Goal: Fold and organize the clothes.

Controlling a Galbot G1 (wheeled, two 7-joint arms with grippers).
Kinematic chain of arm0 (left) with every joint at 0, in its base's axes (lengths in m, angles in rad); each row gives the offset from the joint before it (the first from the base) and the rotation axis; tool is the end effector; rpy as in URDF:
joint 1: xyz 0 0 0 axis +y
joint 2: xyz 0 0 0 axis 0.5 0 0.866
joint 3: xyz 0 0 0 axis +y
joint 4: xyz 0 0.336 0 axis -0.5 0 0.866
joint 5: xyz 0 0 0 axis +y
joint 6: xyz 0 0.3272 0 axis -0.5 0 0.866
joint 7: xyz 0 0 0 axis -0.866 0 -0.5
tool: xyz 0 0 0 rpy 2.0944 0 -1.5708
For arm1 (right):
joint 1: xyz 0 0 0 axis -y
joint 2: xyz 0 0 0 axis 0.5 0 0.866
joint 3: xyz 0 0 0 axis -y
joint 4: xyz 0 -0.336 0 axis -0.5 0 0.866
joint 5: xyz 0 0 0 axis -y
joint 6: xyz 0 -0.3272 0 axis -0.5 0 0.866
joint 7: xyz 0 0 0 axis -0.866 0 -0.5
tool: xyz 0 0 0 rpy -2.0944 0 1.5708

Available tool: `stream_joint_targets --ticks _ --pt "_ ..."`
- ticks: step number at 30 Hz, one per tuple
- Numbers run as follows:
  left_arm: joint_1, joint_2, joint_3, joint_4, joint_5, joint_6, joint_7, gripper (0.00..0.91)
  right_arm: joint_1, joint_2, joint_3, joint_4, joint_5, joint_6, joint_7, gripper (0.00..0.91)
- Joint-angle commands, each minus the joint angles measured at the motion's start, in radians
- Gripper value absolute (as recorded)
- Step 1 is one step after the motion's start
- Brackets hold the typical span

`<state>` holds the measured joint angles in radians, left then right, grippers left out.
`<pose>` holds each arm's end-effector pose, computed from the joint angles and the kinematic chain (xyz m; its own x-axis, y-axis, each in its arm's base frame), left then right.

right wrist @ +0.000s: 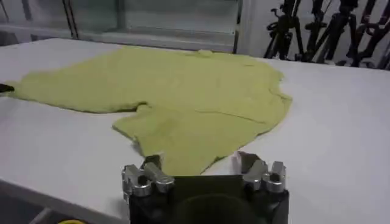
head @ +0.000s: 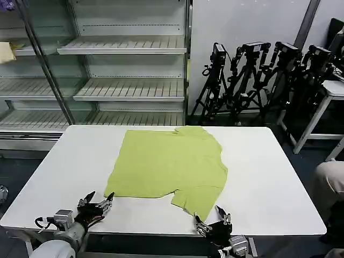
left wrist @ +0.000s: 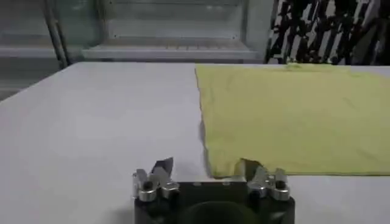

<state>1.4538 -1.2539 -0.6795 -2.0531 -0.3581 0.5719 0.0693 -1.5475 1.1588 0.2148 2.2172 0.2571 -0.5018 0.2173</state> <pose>0.1993 0.1002 -0.2612 -0.8866 0.0842 0.4547 0.0759 0.9964 -0.0365 0.1420 0.0171 -0.2589 -0.8579 -0.2417 0.4535 -0.2865 0.9575 -0.0317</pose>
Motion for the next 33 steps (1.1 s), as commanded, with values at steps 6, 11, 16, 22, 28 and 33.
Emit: stream_joint_targets --ticks 6,11,16,22,28,33 --pt "-0.002 -0.005 0.004 0.005 -0.003 0.005 0.010 0.020 0.004 0.001 -0.014 0.006 0.021 -0.026 0.004 0.000" --pt "-0.002 -0.008 0.004 -0.004 -0.005 0.004 0.020 0.020 0.009 0.001 -0.013 0.003 0.017 0.007 -0.007 0.000" --pt "-0.011 -0.006 0.007 -0.041 -0.021 0.001 0.017 0.020 0.021 -0.009 -0.007 0.015 0.018 0.040 -0.021 0.000" --pt "-0.089 0.005 0.039 -0.052 -0.022 -0.029 -0.028 0.020 0.092 -0.026 0.040 0.040 0.071 0.034 -0.035 0.000" --pt "-0.228 0.008 0.082 0.027 -0.059 -0.025 -0.056 0.020 0.250 -0.036 0.066 -0.039 0.150 0.011 -0.036 0.000" --pt "-0.313 0.000 0.117 0.111 -0.071 -0.025 -0.066 0.020 0.382 -0.042 0.072 -0.150 0.230 -0.010 -0.051 0.000"
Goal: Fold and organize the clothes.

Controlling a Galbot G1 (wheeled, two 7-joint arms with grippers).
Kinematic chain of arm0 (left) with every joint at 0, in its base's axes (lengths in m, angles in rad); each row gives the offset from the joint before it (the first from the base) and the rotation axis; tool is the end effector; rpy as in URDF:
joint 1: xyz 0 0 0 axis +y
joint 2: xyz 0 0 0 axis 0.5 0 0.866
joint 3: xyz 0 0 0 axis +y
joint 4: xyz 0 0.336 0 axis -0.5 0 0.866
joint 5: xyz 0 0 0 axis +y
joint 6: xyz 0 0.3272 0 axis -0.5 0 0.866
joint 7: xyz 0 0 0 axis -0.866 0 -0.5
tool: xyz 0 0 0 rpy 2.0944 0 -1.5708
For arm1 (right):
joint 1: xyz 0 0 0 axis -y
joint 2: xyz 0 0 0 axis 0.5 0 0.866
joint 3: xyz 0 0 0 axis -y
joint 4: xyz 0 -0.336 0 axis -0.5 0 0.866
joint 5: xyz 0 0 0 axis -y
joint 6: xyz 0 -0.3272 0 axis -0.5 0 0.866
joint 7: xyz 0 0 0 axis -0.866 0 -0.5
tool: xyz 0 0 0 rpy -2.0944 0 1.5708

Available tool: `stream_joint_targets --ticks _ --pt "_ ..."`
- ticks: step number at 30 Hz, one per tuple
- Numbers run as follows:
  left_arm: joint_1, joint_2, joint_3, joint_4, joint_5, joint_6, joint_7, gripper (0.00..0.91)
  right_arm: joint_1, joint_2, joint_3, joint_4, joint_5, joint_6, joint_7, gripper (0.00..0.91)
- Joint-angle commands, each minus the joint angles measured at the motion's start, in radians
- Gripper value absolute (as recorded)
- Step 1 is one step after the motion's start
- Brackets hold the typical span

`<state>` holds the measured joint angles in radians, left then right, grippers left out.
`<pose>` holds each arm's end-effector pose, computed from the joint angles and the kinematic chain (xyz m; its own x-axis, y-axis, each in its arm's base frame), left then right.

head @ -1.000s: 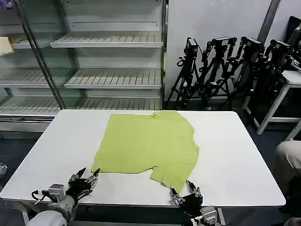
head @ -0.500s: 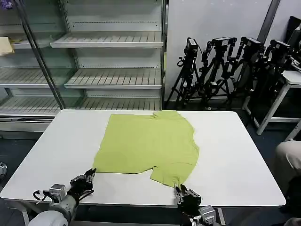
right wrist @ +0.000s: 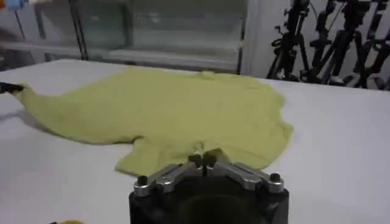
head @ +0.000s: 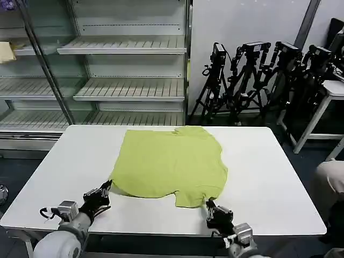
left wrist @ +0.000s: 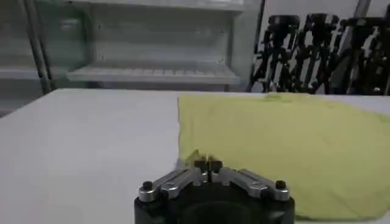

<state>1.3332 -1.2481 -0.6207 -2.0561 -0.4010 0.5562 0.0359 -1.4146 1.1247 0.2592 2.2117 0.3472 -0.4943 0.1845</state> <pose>0.2298 0.0848 -0.2396 -0.9306 0.1295 0.3423 0.1129 0.9913 -0.0682 0.1802 0.0013 -0.2367 -0.8974 -0.2721 0.3472 -0.2970 0.9547 -0.0197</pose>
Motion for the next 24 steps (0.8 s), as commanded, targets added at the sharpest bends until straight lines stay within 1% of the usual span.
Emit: stream_joint_targets --ticks 1,5,8,14,17,24 --pt "-0.205 -0.010 0.065 0.132 -0.027 -0.010 -0.038 0.020 0.270 -0.005 0.028 -0.173 0.138 -0.017 -0.028 0.000" --pt "-0.261 -0.023 0.083 0.200 -0.027 -0.022 -0.052 0.020 0.331 0.009 0.017 -0.268 0.117 0.003 -0.062 0.000" --pt "-0.302 -0.023 0.084 0.256 -0.032 -0.032 -0.059 0.020 0.373 0.025 0.003 -0.330 0.081 0.028 -0.088 0.000" --pt "-0.336 -0.020 0.098 0.325 -0.031 -0.041 -0.056 0.020 0.422 0.054 -0.012 -0.395 0.048 0.056 -0.122 0.000" --pt "-0.338 -0.020 0.110 0.341 -0.026 -0.041 -0.053 0.020 0.440 0.065 -0.016 -0.419 0.025 0.068 -0.135 0.000" --pt "-0.347 -0.022 0.113 0.368 -0.020 -0.049 -0.049 0.020 0.474 0.081 -0.019 -0.477 0.002 0.085 -0.143 0.000"
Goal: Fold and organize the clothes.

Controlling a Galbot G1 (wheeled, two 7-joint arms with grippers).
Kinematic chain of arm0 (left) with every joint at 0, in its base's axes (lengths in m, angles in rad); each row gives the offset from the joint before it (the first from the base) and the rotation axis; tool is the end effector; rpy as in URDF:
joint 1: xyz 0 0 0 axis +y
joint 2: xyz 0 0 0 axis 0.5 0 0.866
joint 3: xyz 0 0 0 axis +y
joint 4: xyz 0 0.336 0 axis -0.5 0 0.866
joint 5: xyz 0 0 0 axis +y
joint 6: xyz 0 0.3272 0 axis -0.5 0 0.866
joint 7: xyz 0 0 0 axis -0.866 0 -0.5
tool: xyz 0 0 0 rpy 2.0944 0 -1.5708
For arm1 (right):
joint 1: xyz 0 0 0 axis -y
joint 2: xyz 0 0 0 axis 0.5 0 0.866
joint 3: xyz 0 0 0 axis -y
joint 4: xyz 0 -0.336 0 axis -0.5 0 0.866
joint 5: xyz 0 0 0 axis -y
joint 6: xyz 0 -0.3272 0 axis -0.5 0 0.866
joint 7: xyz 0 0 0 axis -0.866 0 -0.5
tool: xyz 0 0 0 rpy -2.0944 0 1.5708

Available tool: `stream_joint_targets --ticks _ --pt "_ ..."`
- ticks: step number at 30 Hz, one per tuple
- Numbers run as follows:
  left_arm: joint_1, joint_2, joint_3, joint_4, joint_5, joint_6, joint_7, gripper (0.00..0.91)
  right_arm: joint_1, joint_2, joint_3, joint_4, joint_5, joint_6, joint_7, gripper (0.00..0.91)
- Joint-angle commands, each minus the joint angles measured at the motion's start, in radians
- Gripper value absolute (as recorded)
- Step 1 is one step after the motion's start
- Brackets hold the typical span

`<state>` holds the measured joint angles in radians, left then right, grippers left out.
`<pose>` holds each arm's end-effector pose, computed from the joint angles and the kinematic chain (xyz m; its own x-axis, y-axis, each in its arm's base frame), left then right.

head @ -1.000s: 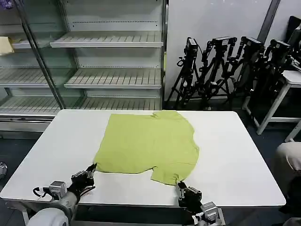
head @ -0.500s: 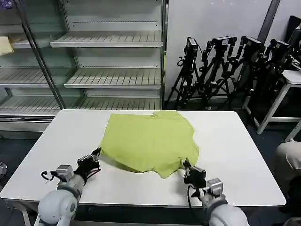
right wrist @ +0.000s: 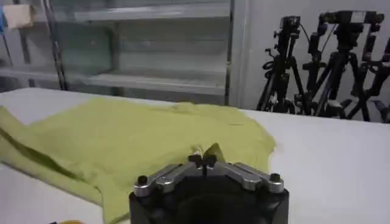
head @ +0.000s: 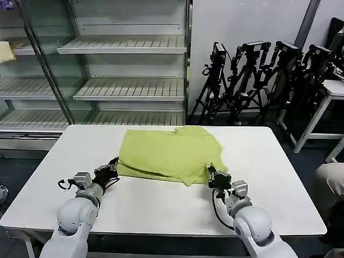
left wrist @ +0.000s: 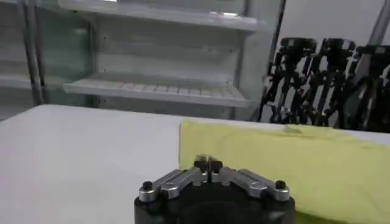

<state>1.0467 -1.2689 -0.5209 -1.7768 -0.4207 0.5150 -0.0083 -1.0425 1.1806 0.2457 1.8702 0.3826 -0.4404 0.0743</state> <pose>0.3204 0.0792 -0.2570 -0.9441 0.1083 0.3112 0.0782 0.9911 -0.1077 0.3018 -0.0118 -0.2527 -0.9252 -0.2780 0.2584 -0.2925 0.9561 -0.0189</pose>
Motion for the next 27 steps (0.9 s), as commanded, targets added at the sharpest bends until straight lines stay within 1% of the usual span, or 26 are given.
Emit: stream_joint_targets --ticks 1,10,11,12,17,20,24,27 --pt "-0.062 -0.001 0.012 0.090 0.000 -0.007 -0.005 0.020 0.102 0.026 -0.005 -0.137 -0.034 0.031 -0.033 0.000" --pt "-0.067 0.000 0.021 0.105 0.013 -0.004 0.001 0.020 0.116 0.034 -0.008 -0.176 -0.047 0.033 -0.038 0.000" --pt "-0.065 0.001 0.022 0.102 0.028 0.000 0.002 0.302 0.116 0.034 -0.010 -0.176 -0.059 0.023 -0.037 0.212" --pt "-0.062 0.002 0.023 0.101 0.030 -0.001 0.008 0.907 0.115 0.033 -0.012 -0.178 -0.063 0.020 -0.040 0.907" --pt "-0.052 0.006 0.011 0.088 0.029 -0.019 0.011 0.907 0.112 0.034 -0.003 -0.186 -0.061 0.018 -0.029 0.907" --pt "-0.029 0.018 -0.003 0.050 0.011 -0.015 0.015 0.907 0.098 0.023 0.018 -0.170 -0.053 0.001 -0.027 0.907" --pt "0.042 0.035 -0.011 -0.046 -0.004 0.018 0.013 0.907 0.038 -0.011 0.051 -0.093 -0.020 -0.024 -0.024 0.907" --pt "0.084 0.041 -0.012 -0.101 -0.005 0.061 0.008 0.907 -0.038 -0.044 0.070 -0.018 0.015 -0.037 -0.016 0.907"
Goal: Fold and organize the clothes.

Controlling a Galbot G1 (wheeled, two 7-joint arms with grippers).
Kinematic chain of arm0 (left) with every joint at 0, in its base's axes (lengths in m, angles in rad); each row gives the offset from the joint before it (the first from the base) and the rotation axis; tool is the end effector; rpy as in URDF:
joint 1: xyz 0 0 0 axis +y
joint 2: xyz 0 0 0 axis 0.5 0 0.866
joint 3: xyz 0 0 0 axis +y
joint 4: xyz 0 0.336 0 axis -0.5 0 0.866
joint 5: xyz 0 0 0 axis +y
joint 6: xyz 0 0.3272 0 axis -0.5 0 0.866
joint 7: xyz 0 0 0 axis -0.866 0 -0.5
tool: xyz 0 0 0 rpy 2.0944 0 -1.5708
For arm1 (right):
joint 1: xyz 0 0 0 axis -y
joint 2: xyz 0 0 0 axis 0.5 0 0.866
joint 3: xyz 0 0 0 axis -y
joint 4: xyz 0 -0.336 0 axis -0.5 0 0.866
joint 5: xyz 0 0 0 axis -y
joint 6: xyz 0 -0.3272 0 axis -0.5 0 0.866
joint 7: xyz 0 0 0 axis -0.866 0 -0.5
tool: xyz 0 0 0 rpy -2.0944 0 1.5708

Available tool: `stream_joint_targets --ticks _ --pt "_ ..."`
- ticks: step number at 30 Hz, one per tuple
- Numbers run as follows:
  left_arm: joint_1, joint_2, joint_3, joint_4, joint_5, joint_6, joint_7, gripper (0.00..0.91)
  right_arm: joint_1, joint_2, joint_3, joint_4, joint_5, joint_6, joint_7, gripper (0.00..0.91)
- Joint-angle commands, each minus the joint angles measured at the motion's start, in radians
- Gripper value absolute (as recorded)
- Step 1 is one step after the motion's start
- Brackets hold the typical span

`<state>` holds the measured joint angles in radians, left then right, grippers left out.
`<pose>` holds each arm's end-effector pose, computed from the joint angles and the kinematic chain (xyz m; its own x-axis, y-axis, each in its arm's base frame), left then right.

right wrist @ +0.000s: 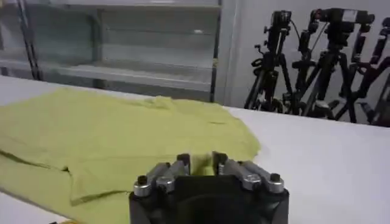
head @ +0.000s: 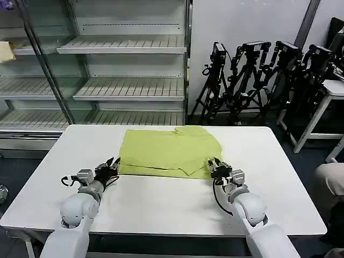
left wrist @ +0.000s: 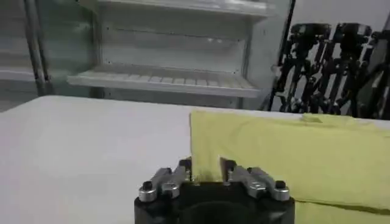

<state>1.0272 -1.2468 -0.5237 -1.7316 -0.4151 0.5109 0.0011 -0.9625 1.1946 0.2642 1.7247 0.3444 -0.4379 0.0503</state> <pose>0.3283 0.0903 -0.2623 -0.9394 0.0918 0.3302 0.0672 0.9941 -0.0851 0.3365 -0.0279 -0.2688 -0.9296 -0.2145 0.2996 -0.2424 0.9684 -0.0588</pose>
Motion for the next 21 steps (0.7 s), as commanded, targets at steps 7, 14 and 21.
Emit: stream_joint_targets --ticks 7,14,21 --pt "0.129 0.030 -0.005 -0.145 -0.001 0.067 -0.002 0.907 -0.209 -0.084 0.065 0.205 0.096 -0.064 0.016 0.907" --pt "0.106 0.021 -0.009 -0.077 0.015 0.066 -0.008 0.474 -0.216 -0.087 0.058 0.190 0.101 -0.092 0.017 0.272" --pt "0.098 0.014 0.006 -0.066 0.020 0.066 0.006 0.020 -0.205 -0.089 0.056 0.168 0.105 -0.089 0.013 0.000"
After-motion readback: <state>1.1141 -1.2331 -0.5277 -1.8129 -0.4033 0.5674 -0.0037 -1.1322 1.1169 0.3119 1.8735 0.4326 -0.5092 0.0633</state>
